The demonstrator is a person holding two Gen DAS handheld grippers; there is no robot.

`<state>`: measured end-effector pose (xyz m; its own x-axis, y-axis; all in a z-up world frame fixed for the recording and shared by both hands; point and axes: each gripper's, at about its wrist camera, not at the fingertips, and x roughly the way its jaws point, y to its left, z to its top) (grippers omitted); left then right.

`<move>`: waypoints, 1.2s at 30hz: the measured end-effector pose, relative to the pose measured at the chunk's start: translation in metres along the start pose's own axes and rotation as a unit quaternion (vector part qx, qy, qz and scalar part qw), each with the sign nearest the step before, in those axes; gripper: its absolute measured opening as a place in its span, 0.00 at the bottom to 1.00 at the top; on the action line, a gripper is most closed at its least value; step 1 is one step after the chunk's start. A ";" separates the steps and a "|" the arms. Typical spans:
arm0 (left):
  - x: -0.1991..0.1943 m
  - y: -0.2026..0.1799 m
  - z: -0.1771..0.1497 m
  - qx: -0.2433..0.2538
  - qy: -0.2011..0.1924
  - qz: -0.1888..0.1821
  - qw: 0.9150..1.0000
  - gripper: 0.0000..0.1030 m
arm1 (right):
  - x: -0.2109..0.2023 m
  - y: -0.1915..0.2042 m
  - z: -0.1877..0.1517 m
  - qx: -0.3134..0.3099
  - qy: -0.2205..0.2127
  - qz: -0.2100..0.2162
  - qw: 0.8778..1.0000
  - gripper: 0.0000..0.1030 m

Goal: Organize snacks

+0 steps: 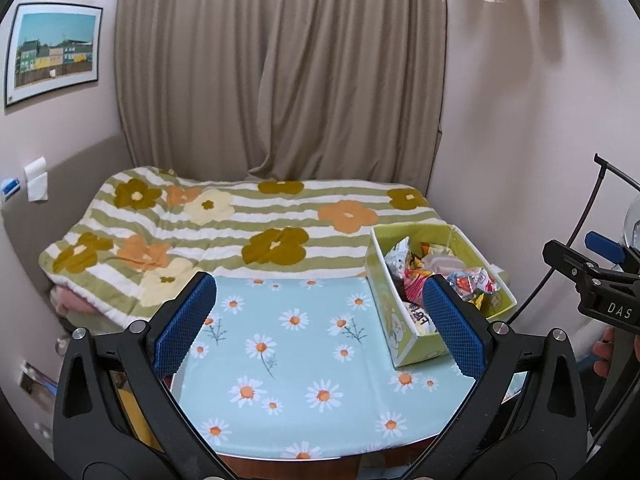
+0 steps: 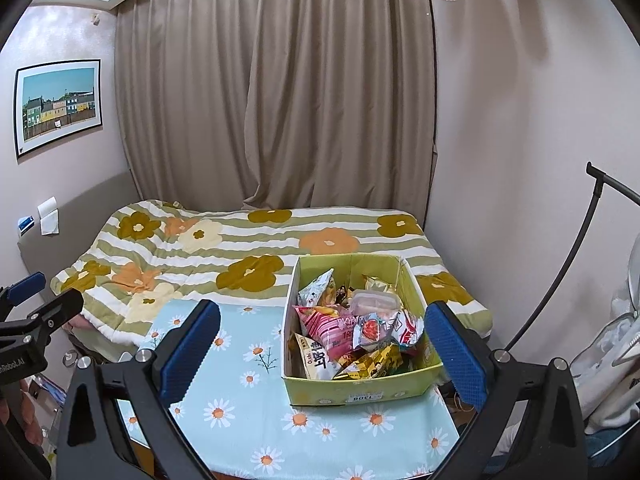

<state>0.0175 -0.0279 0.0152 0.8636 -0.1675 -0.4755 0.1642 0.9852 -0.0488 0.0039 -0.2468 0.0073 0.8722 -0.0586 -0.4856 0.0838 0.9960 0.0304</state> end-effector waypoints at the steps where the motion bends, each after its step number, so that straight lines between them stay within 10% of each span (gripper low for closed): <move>1: 0.000 0.000 0.000 0.001 -0.001 0.001 1.000 1.00 | 0.000 0.000 0.000 0.000 0.000 -0.001 1.000 0.99; 36: -0.014 -0.002 -0.002 0.018 -0.041 0.048 0.998 1.00 | 0.001 0.008 0.001 -0.009 -0.002 0.006 1.000 0.99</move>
<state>0.0036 -0.0273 0.0202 0.9122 -0.0755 -0.4028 0.0943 0.9952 0.0270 0.0056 -0.2394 0.0078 0.8750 -0.0458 -0.4820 0.0642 0.9977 0.0217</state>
